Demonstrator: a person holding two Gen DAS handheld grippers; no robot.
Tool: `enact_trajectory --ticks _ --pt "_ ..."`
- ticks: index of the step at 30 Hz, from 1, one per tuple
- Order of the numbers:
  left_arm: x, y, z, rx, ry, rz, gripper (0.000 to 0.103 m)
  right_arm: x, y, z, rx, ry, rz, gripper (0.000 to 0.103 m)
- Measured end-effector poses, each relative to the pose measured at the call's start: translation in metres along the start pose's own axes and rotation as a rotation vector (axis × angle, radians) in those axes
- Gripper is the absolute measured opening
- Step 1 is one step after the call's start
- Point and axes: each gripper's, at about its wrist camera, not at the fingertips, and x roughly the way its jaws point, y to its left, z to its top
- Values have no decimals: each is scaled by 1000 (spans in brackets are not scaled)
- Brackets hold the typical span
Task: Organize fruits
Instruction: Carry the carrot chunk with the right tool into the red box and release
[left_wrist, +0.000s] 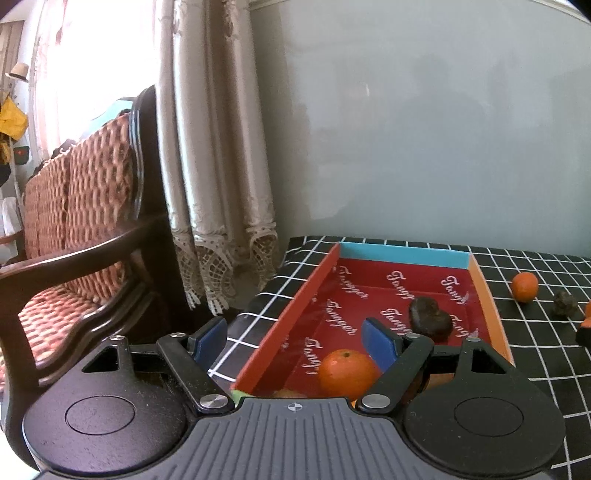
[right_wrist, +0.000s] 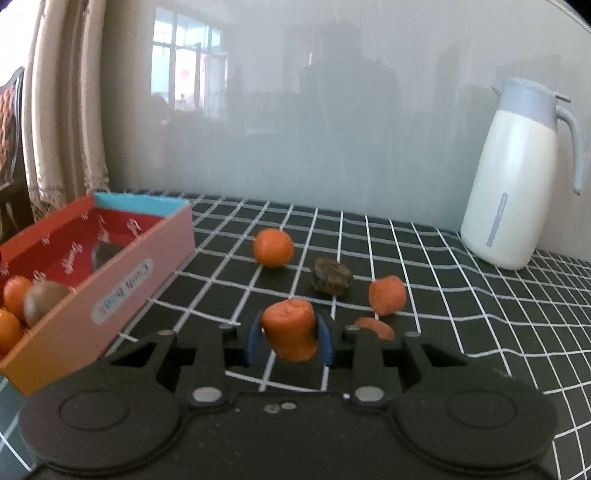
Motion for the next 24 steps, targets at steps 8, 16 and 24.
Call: enact_trajectory --ticks 8,16,24 --pt "-3 21 1 -21 -12 32 80 -27 25 15 29 -128 66 30" --pt "-4 49 1 -25 -16 75 80 -37 63 20 5 -205 152 31" --pt "-1 78 -3 -43 -24 130 94 -25 105 21 -25 -179 213 31"
